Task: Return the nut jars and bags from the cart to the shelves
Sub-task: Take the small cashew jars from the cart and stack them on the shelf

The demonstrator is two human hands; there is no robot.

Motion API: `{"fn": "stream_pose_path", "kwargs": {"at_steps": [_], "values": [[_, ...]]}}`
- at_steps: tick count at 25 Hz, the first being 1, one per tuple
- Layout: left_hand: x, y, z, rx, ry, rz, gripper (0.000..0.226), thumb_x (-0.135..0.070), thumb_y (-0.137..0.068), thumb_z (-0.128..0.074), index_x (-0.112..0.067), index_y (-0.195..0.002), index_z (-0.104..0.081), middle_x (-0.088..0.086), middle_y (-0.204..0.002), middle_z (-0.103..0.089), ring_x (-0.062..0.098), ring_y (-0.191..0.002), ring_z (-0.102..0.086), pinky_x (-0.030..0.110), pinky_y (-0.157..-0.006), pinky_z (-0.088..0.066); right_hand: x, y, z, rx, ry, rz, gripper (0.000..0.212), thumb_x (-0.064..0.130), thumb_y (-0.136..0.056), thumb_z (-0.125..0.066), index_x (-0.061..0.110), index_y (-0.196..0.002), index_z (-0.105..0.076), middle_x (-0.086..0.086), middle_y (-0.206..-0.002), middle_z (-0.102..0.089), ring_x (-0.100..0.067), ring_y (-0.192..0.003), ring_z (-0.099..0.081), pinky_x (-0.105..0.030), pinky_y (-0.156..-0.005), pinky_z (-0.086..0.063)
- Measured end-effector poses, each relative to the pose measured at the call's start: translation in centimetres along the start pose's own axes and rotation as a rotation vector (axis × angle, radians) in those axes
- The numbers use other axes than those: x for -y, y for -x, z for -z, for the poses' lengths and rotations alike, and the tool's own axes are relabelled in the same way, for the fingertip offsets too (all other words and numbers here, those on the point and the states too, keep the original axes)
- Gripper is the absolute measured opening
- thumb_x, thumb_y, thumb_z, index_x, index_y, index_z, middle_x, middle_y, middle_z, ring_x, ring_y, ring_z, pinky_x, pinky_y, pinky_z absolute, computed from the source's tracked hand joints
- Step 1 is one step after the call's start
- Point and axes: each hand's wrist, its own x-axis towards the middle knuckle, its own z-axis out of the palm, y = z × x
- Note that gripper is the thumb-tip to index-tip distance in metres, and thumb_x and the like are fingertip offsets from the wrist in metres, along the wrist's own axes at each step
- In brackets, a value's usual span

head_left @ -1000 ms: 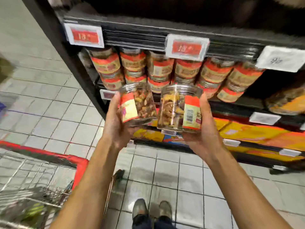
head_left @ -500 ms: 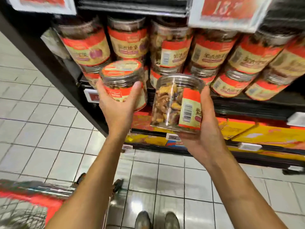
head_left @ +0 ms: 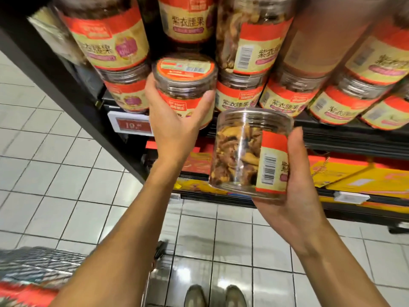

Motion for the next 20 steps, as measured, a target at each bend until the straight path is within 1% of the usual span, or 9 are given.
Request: {"fn": "stream_pose_path", "kwargs": {"at_steps": [4, 6, 8, 9, 11, 13, 14, 17, 20], "values": [[0.1, -0.1, 0.0, 0.087, -0.088, 0.028, 0.093, -0.035, -0.076, -0.075, 0.005, -0.14, -0.021, 0.018, -0.14, -0.04, 0.024, -0.131, -0.042, 0.035, -0.109, -0.036, -0.1, 0.0, -0.4, -0.001, 0.01, 0.006, 0.082, 0.064, -0.058, -0.068, 0.018, -0.125, -0.059, -0.005, -0.117, -0.067, -0.018, -0.107, -0.065, -0.03, -0.08, -0.054], [0.0, -0.3, 0.7, 0.135, -0.133, 0.006, 0.093, -0.038, -0.077, -0.075, 0.004, -0.141, -0.022, 0.017, -0.141, -0.04, 0.023, -0.132, -0.041, 0.036, -0.109, -0.036, 0.0, 0.0, -0.5, 0.0, 0.006, 0.013, 0.081, 0.064, -0.057, -0.069, 0.018, -0.123, -0.06, -0.005, -0.115, -0.068, -0.018, -0.105, -0.065, -0.029, -0.079, -0.054], [-0.4, 0.5, 1.6, 0.117, -0.166, -0.034, 0.091, -0.04, -0.079, -0.072, 0.003, -0.142, -0.023, 0.017, -0.143, -0.039, 0.023, -0.134, -0.039, 0.039, -0.109, -0.036, 0.2, 0.1, -0.5, 0.007, -0.005, 0.036, 0.075, 0.063, -0.061, -0.066, 0.018, -0.121, -0.062, -0.004, -0.112, -0.07, -0.018, -0.104, -0.066, -0.03, -0.078, -0.054], [-0.4, 1.4, 2.1, 0.06, -0.19, -0.086, 0.085, -0.038, -0.082, -0.069, 0.005, -0.142, -0.026, 0.019, -0.142, -0.041, 0.024, -0.133, -0.04, 0.04, -0.109, -0.037, 0.4, 0.1, -0.5, 0.005, -0.007, 0.047, 0.072, 0.063, -0.063, -0.064, 0.018, -0.119, -0.063, -0.003, -0.11, -0.07, -0.018, -0.103, -0.066, -0.03, -0.078, -0.055], [0.0, 3.9, 2.7, -0.039, -0.349, -0.308, 0.062, -0.025, -0.089, -0.061, 0.009, -0.135, -0.038, 0.025, -0.137, -0.046, 0.029, -0.13, -0.044, 0.042, -0.108, -0.038, 0.6, 0.1, -0.5, -0.004, -0.003, 0.063, 0.067, 0.063, -0.064, -0.061, 0.019, -0.115, -0.066, -0.002, -0.106, -0.072, -0.016, -0.101, -0.067, -0.031, -0.079, -0.055], [1.1, 5.7, 2.5, 0.016, -0.504, -0.511, 0.044, -0.012, -0.091, -0.055, 0.009, -0.129, -0.046, 0.028, -0.136, -0.044, 0.029, -0.129, -0.041, 0.04, -0.108, -0.039, 0.7, 0.1, -0.4, -0.003, -0.003, 0.074, 0.062, 0.062, -0.066, -0.059, 0.02, -0.11, -0.069, -0.001, -0.105, -0.072, -0.016, -0.101, -0.067, -0.031, -0.08, -0.055], [1.7, 6.1, 2.2, 0.045, -0.539, -0.537, 0.042, -0.009, -0.091, -0.054, 0.008, -0.129, -0.048, 0.025, -0.138, -0.04, 0.028, -0.131, -0.038, 0.042, -0.106, -0.041, 0.7, 0.0, -0.5, 0.003, -0.006, 0.076, 0.061, 0.062, -0.066, -0.058, 0.02, -0.109, -0.07, -0.001, -0.105, -0.072, -0.016, -0.101, -0.067, -0.03, -0.08, -0.055], [2.1, 5.5, 1.3, 0.063, -0.565, -0.461, 0.045, -0.007, -0.091, -0.054, 0.001, -0.135, -0.045, 0.022, -0.145, -0.029, 0.026, -0.137, -0.029, 0.043, -0.096, -0.05, 0.5, 0.0, -0.5, 0.004, -0.014, 0.086, 0.064, 0.061, -0.066, -0.058, 0.018, -0.113, -0.067, -0.003, -0.109, -0.071, -0.017, -0.104, -0.066, -0.03, -0.079, -0.055], [2.1, 4.5, 1.1, 0.093, -0.621, -0.407, 0.049, -0.011, -0.092, -0.054, -0.002, -0.139, -0.041, 0.028, -0.147, -0.028, 0.031, -0.137, -0.034, 0.035, -0.081, -0.054, 0.4, -0.2, -0.5, -0.003, 0.016, 0.074, 0.06, 0.061, -0.065, -0.056, 0.023, -0.109, -0.069, -0.002, -0.11, -0.071, -0.018, -0.105, -0.065, -0.032, -0.084, -0.055]]}}
